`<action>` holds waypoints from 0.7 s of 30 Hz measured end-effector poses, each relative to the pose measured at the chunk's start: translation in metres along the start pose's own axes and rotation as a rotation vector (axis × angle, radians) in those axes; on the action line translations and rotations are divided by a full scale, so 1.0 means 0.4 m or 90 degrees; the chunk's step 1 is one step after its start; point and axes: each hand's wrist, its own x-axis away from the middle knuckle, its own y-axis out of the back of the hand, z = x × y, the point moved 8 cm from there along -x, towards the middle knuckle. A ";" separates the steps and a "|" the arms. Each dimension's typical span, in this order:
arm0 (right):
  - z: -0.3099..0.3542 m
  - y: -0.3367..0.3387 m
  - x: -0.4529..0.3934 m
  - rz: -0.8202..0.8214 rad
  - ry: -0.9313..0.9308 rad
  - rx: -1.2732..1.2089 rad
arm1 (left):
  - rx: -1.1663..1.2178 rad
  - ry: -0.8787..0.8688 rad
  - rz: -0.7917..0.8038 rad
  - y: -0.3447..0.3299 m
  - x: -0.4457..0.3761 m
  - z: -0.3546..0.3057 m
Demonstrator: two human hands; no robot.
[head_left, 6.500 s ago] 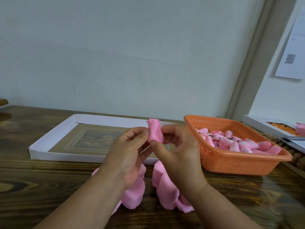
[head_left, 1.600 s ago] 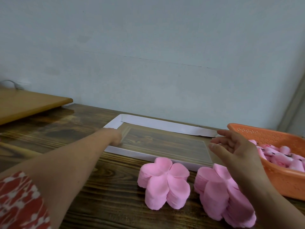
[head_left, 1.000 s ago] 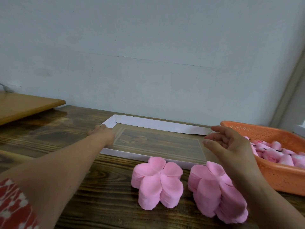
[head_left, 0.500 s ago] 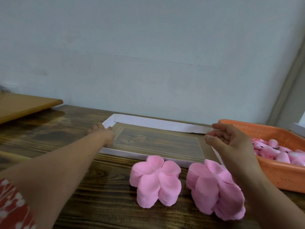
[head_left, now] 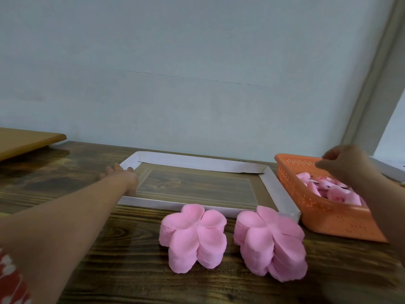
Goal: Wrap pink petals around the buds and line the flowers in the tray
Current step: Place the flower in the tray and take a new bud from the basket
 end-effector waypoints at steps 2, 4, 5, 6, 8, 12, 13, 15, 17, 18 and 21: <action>-0.046 -0.033 -0.017 0.124 -0.013 0.197 | 0.003 0.013 0.003 -0.002 0.000 0.003; -0.076 -0.063 0.006 0.253 -0.019 0.396 | 0.001 0.028 0.011 -0.008 -0.001 0.005; -0.081 -0.065 0.015 0.282 -0.021 0.436 | -0.001 0.031 0.015 -0.010 -0.002 0.006; -0.082 -0.063 0.019 0.286 -0.029 0.434 | -0.005 0.031 0.017 -0.010 -0.004 0.006; -0.072 -0.059 0.021 0.284 -0.039 0.441 | -0.008 0.029 0.016 -0.010 -0.008 0.008; -0.084 -0.084 0.011 0.323 -0.050 0.489 | 0.005 0.036 0.021 -0.006 -0.004 0.009; -0.088 -0.092 0.005 0.324 -0.041 0.505 | 0.011 0.037 0.020 -0.003 -0.001 0.008; -0.089 -0.108 0.000 0.320 -0.011 0.535 | 0.030 0.039 0.022 0.001 0.006 0.005; -0.091 -0.129 -0.006 0.337 0.003 0.573 | 0.056 0.045 0.021 0.006 0.012 0.003; -0.095 -0.140 -0.010 0.348 0.009 0.585 | 0.064 0.047 0.016 0.010 0.017 0.001; -0.101 -0.156 -0.022 0.370 0.000 0.587 | 0.064 0.014 -0.044 0.062 0.046 -0.022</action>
